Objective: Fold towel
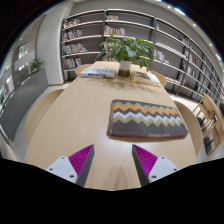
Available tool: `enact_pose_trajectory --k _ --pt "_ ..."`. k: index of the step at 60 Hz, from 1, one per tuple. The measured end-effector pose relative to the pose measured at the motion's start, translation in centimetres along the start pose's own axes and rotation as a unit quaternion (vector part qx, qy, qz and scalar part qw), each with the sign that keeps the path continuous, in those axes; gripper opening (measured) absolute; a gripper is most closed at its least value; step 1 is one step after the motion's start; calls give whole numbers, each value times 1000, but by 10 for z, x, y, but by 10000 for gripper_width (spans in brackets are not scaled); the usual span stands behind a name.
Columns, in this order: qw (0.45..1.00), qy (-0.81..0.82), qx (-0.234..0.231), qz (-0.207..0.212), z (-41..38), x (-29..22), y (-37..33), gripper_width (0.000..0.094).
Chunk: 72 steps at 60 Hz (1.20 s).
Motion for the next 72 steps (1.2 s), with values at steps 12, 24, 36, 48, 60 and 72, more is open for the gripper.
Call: enact_pose_trajectory --k 12,24,36,48,60,72 --pt "1000 10 20 -4 21 -69 85 746" --pt "999 20 35 -31 48 -78 136 663" --pt "997 20 75 -24 67 -75 135 233" --pt "998 35 46 -33 71 -82 125 77" --pt "997 7 72 19 142 -139 51 77" --pt "996 -8 85 12 250 -134 34 76"
Point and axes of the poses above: the point between the fingertips, and its own axes, seen from behind it with the camera up: z to the right, x down, y forward, the way the camera looks, the point moved 1 cm from there along -y, backward, against the way the camera looks, and after that the axes turned 11 degrees about -x, right-handed, at the moved point
